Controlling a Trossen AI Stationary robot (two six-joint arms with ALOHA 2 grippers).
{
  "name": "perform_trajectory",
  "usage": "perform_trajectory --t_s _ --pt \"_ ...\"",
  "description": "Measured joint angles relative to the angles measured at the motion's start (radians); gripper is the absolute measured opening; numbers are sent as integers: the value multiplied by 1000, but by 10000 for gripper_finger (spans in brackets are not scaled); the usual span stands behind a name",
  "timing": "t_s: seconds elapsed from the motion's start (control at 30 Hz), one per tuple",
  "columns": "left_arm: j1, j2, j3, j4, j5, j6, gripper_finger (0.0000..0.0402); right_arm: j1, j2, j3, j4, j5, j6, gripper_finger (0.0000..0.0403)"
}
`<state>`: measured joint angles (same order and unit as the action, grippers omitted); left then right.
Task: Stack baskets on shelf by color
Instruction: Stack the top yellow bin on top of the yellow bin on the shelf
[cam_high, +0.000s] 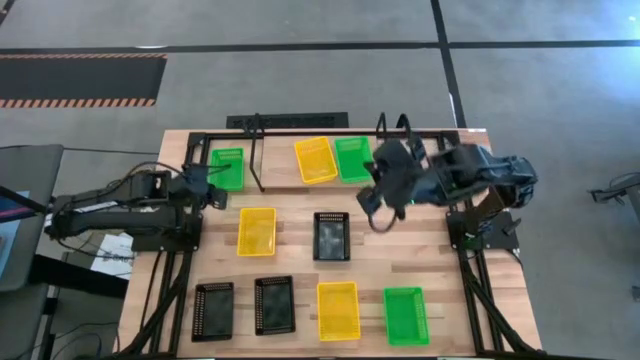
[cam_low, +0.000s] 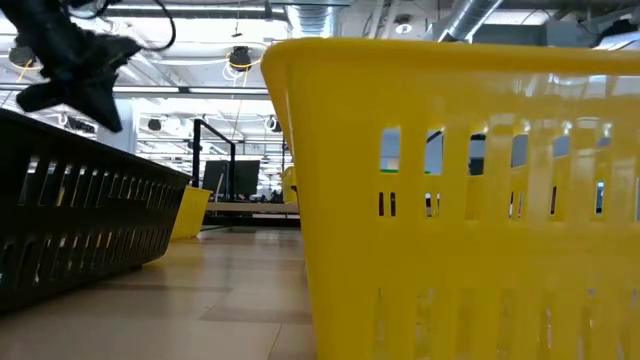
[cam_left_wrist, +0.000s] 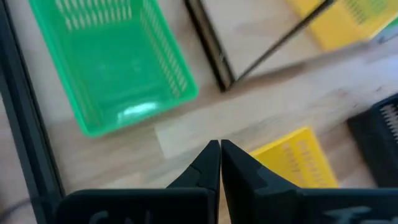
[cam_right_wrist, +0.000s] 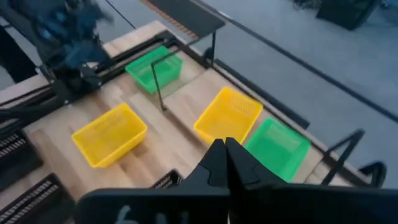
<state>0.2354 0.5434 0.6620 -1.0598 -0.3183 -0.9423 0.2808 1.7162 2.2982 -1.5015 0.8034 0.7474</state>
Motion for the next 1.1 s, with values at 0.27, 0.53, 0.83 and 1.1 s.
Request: perform_trajectory --t_s 0.27,0.53,0.83,1.1 --pt "131 86 138 -54 5 82 0 66 -4 -55 -69 64 79 1" --pt "142 223 146 -20 80 67 0 75 -76 -157 -70 -69 76 1" --pt "56 343 147 102 241 130 0 156 -159 -455 -70 -194 452 1" --pt "-178 400 147 204 261 48 0 198 -132 -602 -55 -233 775 1"
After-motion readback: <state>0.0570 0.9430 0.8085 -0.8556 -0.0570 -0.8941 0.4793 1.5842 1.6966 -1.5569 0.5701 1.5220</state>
